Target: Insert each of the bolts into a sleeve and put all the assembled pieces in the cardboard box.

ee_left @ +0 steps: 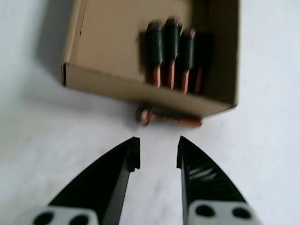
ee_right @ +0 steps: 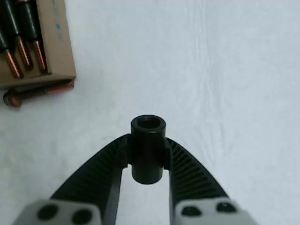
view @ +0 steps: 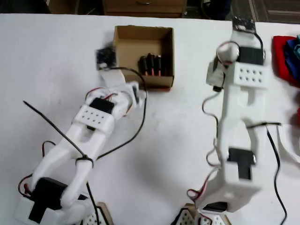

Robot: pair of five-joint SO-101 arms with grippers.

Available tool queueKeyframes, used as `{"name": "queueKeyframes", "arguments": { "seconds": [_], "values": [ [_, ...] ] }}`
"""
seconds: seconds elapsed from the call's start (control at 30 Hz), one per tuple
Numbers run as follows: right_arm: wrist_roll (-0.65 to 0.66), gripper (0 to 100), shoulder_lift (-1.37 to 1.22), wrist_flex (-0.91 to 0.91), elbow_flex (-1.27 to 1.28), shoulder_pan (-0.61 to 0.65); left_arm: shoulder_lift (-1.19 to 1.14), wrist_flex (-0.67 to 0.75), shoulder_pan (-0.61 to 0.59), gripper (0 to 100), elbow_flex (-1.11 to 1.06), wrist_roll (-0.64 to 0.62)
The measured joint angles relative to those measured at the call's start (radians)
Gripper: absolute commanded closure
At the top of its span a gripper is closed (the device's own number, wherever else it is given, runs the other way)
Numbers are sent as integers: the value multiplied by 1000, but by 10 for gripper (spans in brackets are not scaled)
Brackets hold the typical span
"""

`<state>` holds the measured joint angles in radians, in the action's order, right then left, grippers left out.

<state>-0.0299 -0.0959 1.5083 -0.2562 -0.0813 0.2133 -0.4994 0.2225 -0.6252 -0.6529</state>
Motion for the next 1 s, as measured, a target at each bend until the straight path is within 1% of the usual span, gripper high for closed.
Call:
{"name": "queueKeyframes", "arguments": {
  "seconds": [0.07,0.2,0.27,0.37,0.47,0.57,0.67,0.73,0.83,1.0],
  "values": [
    [-5,977,109,-147,195,-20,-43,66,9,845,0,-57],
    [-44,978,273,-413,588,-21,-192,117,41,845,32,-44],
    [-49,978,333,-516,752,-21,-269,124,41,845,94,-44],
    [-52,978,391,-609,895,-18,-384,127,43,845,212,-51],
    [-54,978,417,-652,941,-14,-463,83,44,845,333,-137],
    [-54,978,419,-663,950,-14,-534,-37,49,845,440,-229],
    [-54,978,419,-663,953,-15,-588,-164,72,845,523,-264],
    [-54,978,419,-663,953,-14,-615,-221,84,845,562,-270],
    [-54,978,419,-663,953,-14,-641,-242,86,845,611,-279],
    [-54,978,419,-663,953,-14,-694,-252,86,845,681,-359]
  ]
}}
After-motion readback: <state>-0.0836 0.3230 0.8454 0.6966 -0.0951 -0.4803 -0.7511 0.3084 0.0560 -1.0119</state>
